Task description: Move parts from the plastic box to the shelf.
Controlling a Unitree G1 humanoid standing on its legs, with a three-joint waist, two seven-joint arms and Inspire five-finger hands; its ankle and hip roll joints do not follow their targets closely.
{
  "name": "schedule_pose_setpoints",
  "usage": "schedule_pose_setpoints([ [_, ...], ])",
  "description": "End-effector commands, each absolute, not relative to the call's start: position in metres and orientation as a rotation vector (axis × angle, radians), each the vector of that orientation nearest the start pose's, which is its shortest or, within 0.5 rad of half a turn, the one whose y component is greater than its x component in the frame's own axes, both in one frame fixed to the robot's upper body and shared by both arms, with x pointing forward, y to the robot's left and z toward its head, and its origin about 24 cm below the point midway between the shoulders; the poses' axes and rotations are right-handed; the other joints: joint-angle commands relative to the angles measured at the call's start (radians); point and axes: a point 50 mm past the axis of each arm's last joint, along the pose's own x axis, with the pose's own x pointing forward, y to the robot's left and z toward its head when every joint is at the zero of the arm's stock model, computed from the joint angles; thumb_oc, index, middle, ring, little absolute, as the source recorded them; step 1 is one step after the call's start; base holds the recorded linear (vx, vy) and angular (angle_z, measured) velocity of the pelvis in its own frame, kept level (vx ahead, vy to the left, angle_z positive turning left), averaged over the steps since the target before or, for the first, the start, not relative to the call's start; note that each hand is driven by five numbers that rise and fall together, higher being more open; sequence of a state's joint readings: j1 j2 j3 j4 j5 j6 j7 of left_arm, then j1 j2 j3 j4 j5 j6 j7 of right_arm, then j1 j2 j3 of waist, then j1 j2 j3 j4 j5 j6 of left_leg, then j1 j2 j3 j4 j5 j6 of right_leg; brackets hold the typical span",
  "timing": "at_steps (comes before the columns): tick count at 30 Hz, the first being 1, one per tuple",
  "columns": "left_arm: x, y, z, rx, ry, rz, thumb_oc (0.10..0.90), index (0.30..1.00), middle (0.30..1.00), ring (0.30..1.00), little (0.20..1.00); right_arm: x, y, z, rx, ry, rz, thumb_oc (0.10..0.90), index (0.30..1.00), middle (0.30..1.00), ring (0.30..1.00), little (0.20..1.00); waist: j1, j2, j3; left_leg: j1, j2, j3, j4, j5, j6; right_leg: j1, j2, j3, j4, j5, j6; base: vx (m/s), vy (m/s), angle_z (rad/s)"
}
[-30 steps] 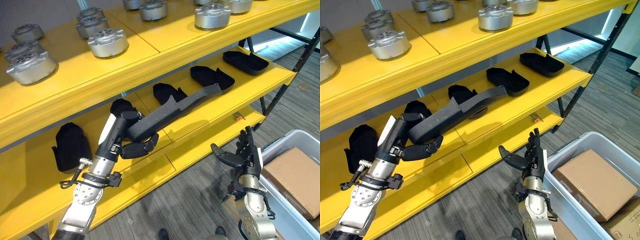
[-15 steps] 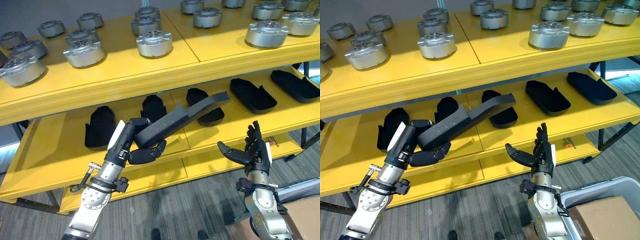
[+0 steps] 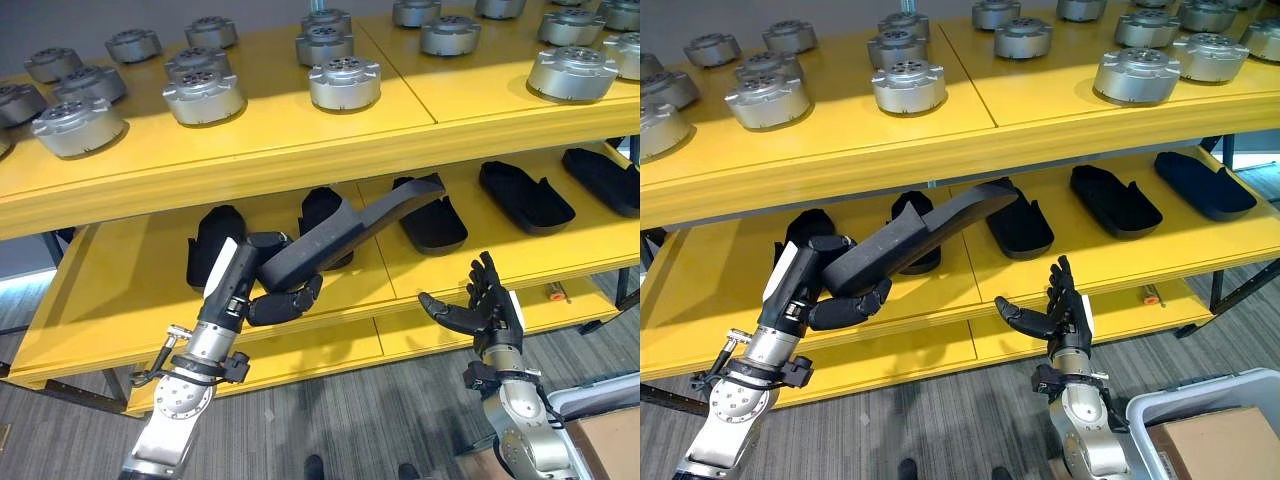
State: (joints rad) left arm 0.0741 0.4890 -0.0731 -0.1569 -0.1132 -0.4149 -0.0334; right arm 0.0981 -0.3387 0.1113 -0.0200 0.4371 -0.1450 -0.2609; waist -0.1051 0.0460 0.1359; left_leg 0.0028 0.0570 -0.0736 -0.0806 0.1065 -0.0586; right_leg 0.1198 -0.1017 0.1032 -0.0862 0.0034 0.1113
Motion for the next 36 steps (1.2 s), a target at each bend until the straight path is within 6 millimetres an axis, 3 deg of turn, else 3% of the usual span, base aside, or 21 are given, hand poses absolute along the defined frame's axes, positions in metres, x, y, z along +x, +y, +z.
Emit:
schedule_pose_setpoints([
  [1,0.23,0.205,0.171,0.301,-0.802,-0.141,0.4,0.3,0.3,0.3,0.3,0.249,-0.195,0.089,0.163,-0.269,-0.123,0.9,1.0,1.0,1.0,1.0,-0.001,-0.036,-0.047,0.093,0.017,0.057,-0.007,-0.106,0.012,-0.034,0.0,-0.006,0.02,0.048,-0.003,0.0,0.0,0.0],
  [4,0.23,0.205,0.171,0.3,-0.804,-0.141,0.4,0.3,0.3,0.3,0.3,0.249,-0.195,0.089,0.162,-0.271,-0.123,0.9,1.0,1.0,1.0,1.0,-0.002,-0.036,-0.047,0.094,0.016,0.06,-0.007,-0.108,0.012,-0.033,-0.001,-0.005,0.019,0.048,-0.002,0.0,0.0,0.0],
  [5,0.239,0.197,0.149,0.218,-0.686,-0.181,0.4,0.3,0.3,0.3,0.3,0.237,-0.213,0.087,0.115,-0.283,-0.107,0.9,1.0,1.0,1.0,1.0,-0.049,-0.033,-0.045,0.126,0.011,0.332,-0.007,-0.102,0.02,-0.012,-0.007,-0.211,0.013,0.052,0.004,0.0,0.0,0.0],
  [26,0.233,0.208,0.149,0.233,-0.698,-0.094,0.4,0.3,0.3,0.3,0.3,0.234,-0.208,0.088,0.093,-0.275,0.002,0.9,1.0,1.0,1.0,1.0,-0.033,-0.04,-0.045,0.132,-0.005,0.324,-0.007,-0.108,0.031,-0.009,-0.012,-0.226,0.024,0.051,0.011,0.02,0.041,0.04],
  [36,0.23,0.214,0.155,0.278,-0.729,-0.054,0.4,0.3,0.3,0.3,0.3,0.239,-0.2,0.091,0.101,-0.285,0.012,0.9,1.0,1.0,1.0,1.0,0.013,-0.045,-0.033,0.123,-0.055,0.272,-0.007,-0.12,0.081,-0.025,-0.039,-0.24,0.138,0.01,0.024,0.06,0.144,0.12],
])
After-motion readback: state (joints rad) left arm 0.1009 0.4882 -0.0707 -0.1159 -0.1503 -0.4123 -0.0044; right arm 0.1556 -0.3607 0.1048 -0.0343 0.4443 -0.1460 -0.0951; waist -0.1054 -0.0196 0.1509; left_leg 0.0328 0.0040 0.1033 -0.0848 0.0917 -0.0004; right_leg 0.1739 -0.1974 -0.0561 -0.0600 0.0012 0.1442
